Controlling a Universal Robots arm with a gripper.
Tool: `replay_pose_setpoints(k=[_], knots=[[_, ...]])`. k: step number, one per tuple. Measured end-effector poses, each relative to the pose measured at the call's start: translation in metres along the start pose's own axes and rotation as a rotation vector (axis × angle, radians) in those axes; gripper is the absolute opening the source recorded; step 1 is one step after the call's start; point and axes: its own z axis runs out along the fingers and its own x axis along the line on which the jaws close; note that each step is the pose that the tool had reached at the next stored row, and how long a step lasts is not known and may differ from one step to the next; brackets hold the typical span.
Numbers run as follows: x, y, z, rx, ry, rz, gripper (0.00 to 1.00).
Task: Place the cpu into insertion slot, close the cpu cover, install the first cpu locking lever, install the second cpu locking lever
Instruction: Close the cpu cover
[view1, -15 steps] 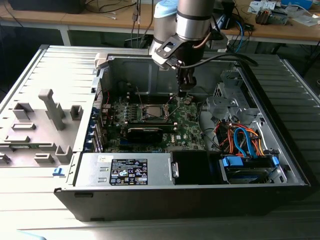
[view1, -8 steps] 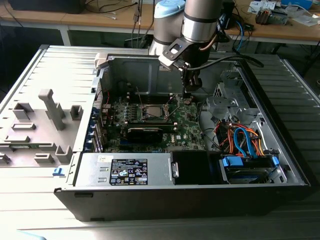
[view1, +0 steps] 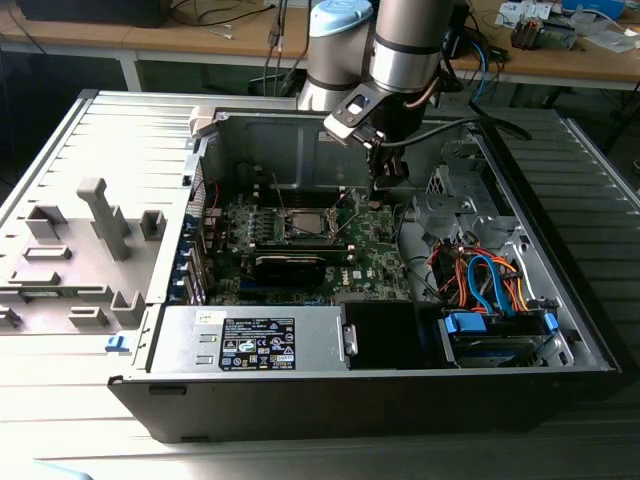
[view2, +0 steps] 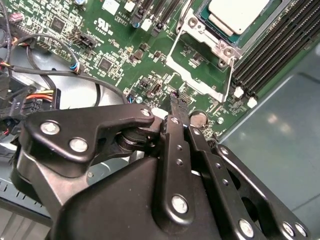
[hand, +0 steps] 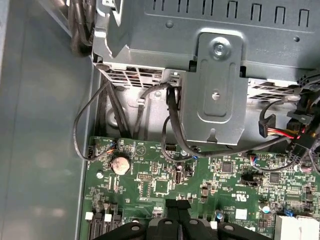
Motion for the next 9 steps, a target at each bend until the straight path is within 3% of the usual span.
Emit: replay_pose_setpoints(k=[2,5,6,9], knots=[[0.0001,0.0008,0.0027,0.0041,0.0004,0.000,0.11],[0.0004,0.0034,0.0067,0.0193,0.0020,-0.001,0.11],[0.0006,0.0037,0.0070,0.0200,0.0023,-0.001,0.11],[0.0010,0.0038,0.0081,0.0191,0.0119,0.000,0.11]])
